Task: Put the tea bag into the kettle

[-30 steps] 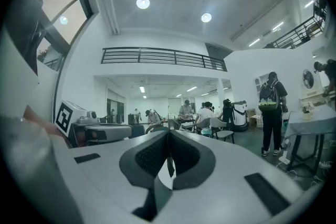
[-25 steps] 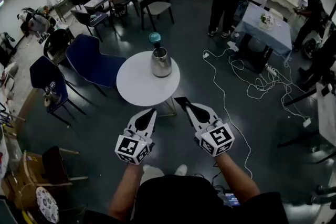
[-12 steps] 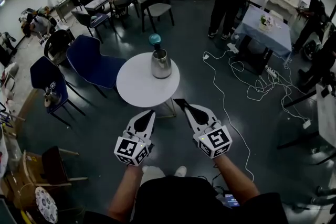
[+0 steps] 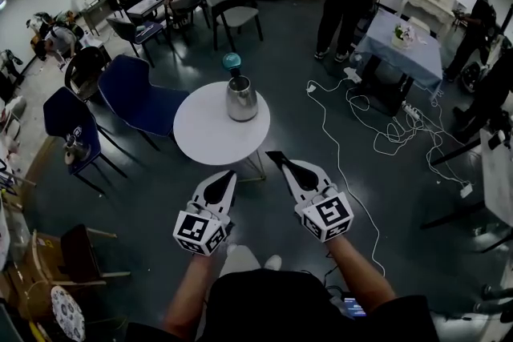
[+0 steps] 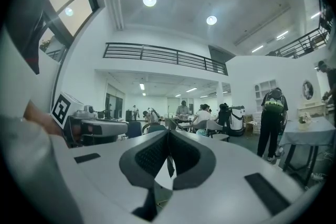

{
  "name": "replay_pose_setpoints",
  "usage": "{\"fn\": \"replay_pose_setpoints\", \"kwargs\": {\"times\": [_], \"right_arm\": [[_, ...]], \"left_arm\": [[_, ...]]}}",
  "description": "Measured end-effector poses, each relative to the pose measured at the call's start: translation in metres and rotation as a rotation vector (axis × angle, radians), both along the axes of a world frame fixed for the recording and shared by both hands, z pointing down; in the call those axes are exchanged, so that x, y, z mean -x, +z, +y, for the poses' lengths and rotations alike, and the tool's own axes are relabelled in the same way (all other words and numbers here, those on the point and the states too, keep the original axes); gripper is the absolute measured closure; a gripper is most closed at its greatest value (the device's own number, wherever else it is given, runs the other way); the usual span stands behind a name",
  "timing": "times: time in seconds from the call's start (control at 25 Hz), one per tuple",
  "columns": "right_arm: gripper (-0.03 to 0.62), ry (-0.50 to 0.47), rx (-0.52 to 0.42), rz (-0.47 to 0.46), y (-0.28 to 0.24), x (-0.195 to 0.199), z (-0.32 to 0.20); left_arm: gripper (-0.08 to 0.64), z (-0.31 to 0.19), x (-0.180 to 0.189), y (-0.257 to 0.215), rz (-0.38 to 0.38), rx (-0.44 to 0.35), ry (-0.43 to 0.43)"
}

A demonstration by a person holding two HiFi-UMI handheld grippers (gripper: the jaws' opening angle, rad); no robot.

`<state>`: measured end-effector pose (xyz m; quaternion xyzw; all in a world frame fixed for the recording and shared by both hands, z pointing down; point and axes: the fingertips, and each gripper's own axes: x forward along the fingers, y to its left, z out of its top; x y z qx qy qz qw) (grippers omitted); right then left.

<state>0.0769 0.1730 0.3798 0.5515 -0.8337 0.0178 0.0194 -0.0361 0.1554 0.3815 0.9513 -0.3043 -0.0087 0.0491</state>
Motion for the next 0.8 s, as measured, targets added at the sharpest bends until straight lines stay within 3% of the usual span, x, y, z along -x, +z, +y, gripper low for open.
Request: {"fn": "replay_pose_setpoints", "kwargs": {"times": [0.8], "right_arm": [[0.574, 0.010, 0.027, -0.033, 0.006, -0.022, -0.039]], "left_arm": [[0.545, -0.033, -0.013, 0.000, -0.032, -0.003, 0.003]]}}
